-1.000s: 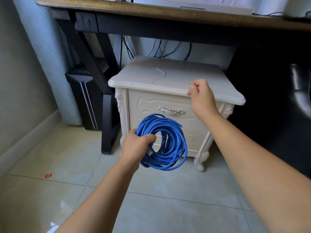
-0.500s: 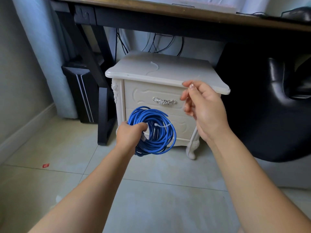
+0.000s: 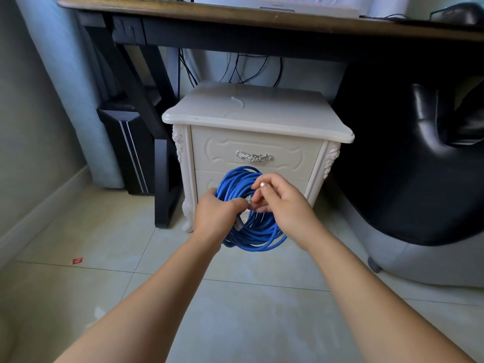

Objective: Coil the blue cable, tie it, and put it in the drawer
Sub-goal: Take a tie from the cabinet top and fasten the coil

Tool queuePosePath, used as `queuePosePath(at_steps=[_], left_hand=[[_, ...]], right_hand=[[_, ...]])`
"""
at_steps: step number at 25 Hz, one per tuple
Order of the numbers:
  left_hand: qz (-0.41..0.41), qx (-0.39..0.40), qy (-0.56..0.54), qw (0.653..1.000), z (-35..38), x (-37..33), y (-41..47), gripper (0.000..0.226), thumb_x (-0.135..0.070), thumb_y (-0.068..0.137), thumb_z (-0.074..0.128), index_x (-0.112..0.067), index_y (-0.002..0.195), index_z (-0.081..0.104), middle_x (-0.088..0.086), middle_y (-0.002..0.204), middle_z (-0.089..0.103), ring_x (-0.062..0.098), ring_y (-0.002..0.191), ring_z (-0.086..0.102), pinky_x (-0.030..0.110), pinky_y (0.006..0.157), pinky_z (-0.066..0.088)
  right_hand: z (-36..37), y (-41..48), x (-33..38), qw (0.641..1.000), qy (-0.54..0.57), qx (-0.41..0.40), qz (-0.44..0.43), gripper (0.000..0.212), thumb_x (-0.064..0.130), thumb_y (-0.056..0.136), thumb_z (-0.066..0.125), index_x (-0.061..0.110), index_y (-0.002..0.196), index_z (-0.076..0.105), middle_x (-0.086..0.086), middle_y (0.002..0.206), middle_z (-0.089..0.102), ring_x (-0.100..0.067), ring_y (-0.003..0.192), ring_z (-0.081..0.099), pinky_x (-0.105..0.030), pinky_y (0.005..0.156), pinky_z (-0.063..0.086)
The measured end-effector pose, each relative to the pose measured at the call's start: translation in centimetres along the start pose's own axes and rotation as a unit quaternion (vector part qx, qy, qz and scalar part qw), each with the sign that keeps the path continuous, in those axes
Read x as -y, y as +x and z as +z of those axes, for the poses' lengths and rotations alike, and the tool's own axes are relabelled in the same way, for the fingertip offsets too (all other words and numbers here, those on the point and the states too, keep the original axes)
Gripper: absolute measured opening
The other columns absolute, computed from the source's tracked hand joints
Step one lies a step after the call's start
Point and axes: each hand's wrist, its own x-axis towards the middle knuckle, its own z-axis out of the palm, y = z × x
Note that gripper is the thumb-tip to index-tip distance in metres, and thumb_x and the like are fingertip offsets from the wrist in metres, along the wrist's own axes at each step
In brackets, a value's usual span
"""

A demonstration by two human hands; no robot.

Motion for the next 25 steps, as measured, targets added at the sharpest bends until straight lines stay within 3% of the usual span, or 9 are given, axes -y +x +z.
queuePosePath(at_steps=[3, 5, 7, 12, 16, 19, 23, 25], left_hand=[[0.001, 0.019, -0.028, 0.999, 0.1, 0.2, -0.1, 0.027, -0.006, 0.071, 0.07, -0.004, 0.095, 0.059, 0.004, 0.057, 0.061, 0.015, 0.046, 0.056, 0.027, 0.05, 0.047], [-0.002, 0.039, -0.05, 0.998, -0.1, 0.3, 0.0, 0.032, -0.005, 0.069, 0.072, -0.004, 0.099, 0.061, 0.006, 0.072, 0.065, 0.017, 0.062, 0.062, 0.03, 0.059, 0.05], [-0.006, 0.076, -0.078, 0.994, -0.2, 0.2, 0.2, 0.042, -0.005, 0.065, 0.074, -0.004, 0.105, 0.061, 0.013, 0.086, 0.068, 0.023, 0.077, 0.066, 0.035, 0.069, 0.052], [0.009, 0.118, -0.095, 0.988, -0.7, 0.0, 0.4, 0.052, -0.01, 0.06, 0.074, -0.007, 0.111, 0.061, 0.019, 0.098, 0.069, 0.036, 0.092, 0.068, 0.048, 0.087, 0.054], [0.025, 0.1, -0.091, 0.991, -0.5, 0.0, 0.1, 0.043, 0.001, 0.074, 0.072, -0.01, 0.112, 0.059, 0.009, 0.094, 0.068, 0.019, 0.079, 0.066, 0.032, 0.071, 0.054], [0.039, 0.086, -0.11, 0.989, -0.3, -0.2, -0.4, 0.048, 0.006, 0.077, 0.07, -0.015, 0.117, 0.054, 0.006, 0.097, 0.069, 0.012, 0.076, 0.068, 0.026, 0.067, 0.056], [0.073, 0.041, -0.101, 0.991, -0.7, -1.1, -0.8, 0.076, 0.006, 0.077, 0.069, -0.035, 0.131, 0.034, 0.002, 0.096, 0.066, 0.007, 0.058, 0.061, 0.022, 0.049, 0.052], [0.096, 0.034, -0.07, 0.992, -1.0, -1.2, -0.9, 0.096, 0.007, 0.075, 0.069, -0.041, 0.144, 0.021, 0.003, 0.098, 0.065, 0.009, 0.054, 0.059, 0.025, 0.046, 0.05]], right_hand=[[0.0, 0.0, -0.5, 0.999, 0.023, 0.007, -0.027, 0.027, 0.013, 0.105, 0.038, 0.023, 0.092, 0.06, 0.007, 0.08, 0.065, -0.013, 0.087, 0.065, -0.041, 0.094, 0.053], [-0.2, 0.1, -0.6, 0.997, 0.06, 0.017, -0.042, 0.025, 0.016, 0.104, 0.038, 0.02, 0.091, 0.059, 0.006, 0.077, 0.064, -0.017, 0.087, 0.063, -0.045, 0.098, 0.05], [-0.4, 0.2, -0.4, 0.995, 0.082, 0.026, -0.058, 0.023, 0.02, 0.101, 0.039, 0.015, 0.087, 0.056, 0.003, 0.073, 0.061, -0.019, 0.081, 0.061, -0.048, 0.095, 0.048], [-0.8, 0.3, -0.4, 0.994, 0.049, 0.037, -0.09, 0.027, 0.025, 0.098, 0.038, 0.008, 0.082, 0.05, -0.002, 0.069, 0.053, -0.018, 0.073, 0.056, -0.046, 0.086, 0.045], [-1.0, 0.2, -0.7, 0.993, 0.078, 0.04, -0.08, 0.027, 0.023, 0.097, 0.039, 0.006, 0.082, 0.051, -0.002, 0.07, 0.053, -0.019, 0.074, 0.056, -0.035, 0.081, 0.046], [-0.7, -0.2, -0.5, 0.996, 0.06, 0.017, -0.065, 0.024, 0.022, 0.101, 0.042, 0.014, 0.086, 0.059, 0.003, 0.074, 0.06, -0.016, 0.075, 0.061, -0.033, 0.082, 0.05], [0.0, -0.8, 0.5, 0.995, 0.051, -0.061, -0.052, 0.022, 0.017, 0.1, 0.054, 0.029, 0.094, 0.071, 0.0, 0.104, 0.064, -0.008, 0.085, 0.071, -0.027, 0.089, 0.054], [-0.1, -0.9, 0.8, 0.993, 0.091, -0.075, 0.004, 0.016, 0.018, 0.097, 0.06, 0.028, 0.095, 0.073, -0.001, 0.103, 0.07, -0.011, 0.086, 0.073, -0.029, 0.087, 0.057]])
